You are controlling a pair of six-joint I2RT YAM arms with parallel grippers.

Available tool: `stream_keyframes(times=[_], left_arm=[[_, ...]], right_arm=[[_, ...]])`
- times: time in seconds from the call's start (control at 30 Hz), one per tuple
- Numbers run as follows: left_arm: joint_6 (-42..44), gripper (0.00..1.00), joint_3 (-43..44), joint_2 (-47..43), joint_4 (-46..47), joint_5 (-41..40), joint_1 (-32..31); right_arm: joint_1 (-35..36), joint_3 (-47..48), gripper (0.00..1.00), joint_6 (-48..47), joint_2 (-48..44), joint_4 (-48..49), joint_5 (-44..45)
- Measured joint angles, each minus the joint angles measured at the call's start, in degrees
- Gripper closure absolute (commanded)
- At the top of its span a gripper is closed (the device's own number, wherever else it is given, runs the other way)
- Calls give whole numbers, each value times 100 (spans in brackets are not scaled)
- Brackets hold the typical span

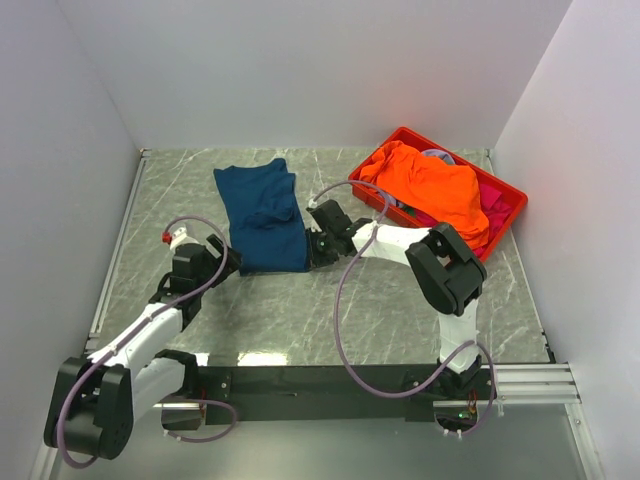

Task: Fold and stack the t-shirts
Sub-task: Fold the tshirt

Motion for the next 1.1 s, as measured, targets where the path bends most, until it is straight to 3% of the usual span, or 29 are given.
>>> stream_keyframes(times=[0.03, 0.3, 0.53, 0.73, 0.87, 1.1], left_arm=[[0, 14, 0, -33, -17, 0, 0], [-2, 13, 0, -372, -424, 87, -79], [-186, 9, 0, -822, -868, -111, -977], [-494, 18, -166, -885, -839, -446, -2035], [-584, 32, -470, -885, -640, -627, -2332], [-555, 30, -785, -857, -177, -706, -2490]], right_arm=[[0, 0, 100, 4, 4, 0, 11], [28, -221, 100, 0, -195, -13, 188], [28, -960, 100, -24, -1128, -284, 426], [28, -1589, 100, -20, -1733, -404, 481], [31, -1784, 100, -20, -1825, -483, 483], [33, -1784, 100, -17, -1829, -531, 476]])
